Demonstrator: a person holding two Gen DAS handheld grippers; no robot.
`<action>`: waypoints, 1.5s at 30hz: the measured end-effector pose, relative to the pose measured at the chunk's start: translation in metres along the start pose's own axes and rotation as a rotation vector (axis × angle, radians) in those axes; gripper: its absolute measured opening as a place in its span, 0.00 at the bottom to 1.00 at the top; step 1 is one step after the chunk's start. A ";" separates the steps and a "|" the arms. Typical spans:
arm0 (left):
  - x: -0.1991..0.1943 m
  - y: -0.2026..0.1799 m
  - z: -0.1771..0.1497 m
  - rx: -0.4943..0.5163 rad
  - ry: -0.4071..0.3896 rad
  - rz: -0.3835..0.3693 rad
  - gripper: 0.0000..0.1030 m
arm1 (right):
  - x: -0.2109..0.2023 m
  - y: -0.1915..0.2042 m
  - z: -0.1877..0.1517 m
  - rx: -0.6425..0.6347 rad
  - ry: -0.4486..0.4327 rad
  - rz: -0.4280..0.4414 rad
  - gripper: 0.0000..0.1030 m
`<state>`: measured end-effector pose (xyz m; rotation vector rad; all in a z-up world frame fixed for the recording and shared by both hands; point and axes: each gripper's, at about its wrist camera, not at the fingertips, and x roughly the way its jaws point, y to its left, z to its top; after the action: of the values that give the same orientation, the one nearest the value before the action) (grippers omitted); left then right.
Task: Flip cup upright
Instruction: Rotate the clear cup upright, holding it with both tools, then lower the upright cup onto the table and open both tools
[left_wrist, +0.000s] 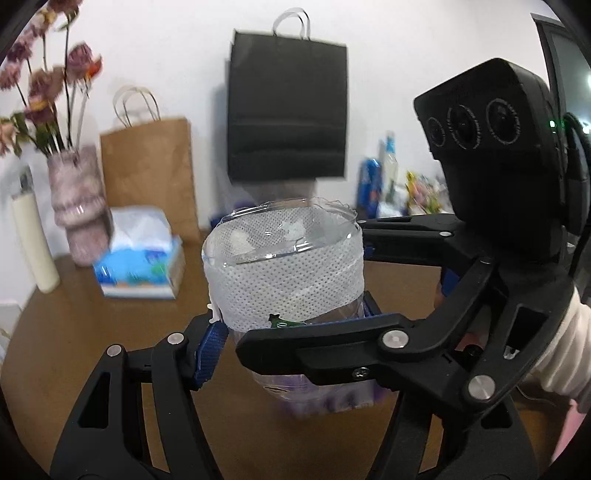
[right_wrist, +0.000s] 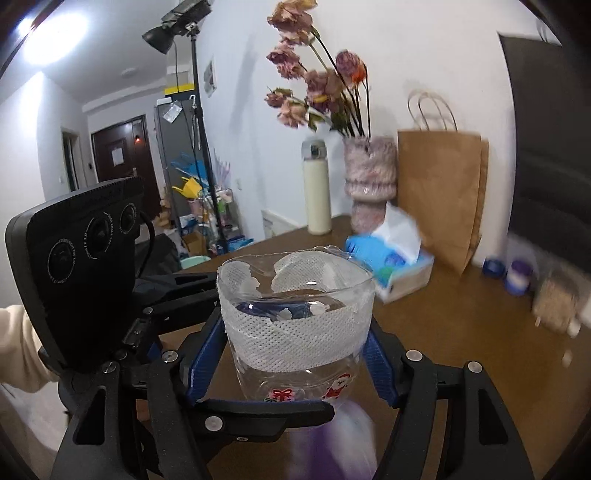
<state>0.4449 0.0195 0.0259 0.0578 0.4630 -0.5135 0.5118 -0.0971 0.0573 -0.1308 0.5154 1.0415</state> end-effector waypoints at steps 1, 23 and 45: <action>-0.001 -0.002 -0.005 -0.005 0.023 -0.010 0.61 | -0.001 0.002 -0.008 0.025 0.008 0.008 0.72; -0.046 -0.021 -0.066 -0.051 0.143 0.056 0.73 | -0.009 0.080 -0.062 0.056 0.034 -0.082 0.66; -0.065 -0.014 -0.105 -0.134 0.300 0.157 0.94 | 0.015 0.113 -0.082 0.056 0.163 -0.092 0.72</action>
<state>0.3445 0.0552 -0.0389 0.0416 0.7788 -0.3187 0.3934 -0.0561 -0.0061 -0.1892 0.6796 0.9299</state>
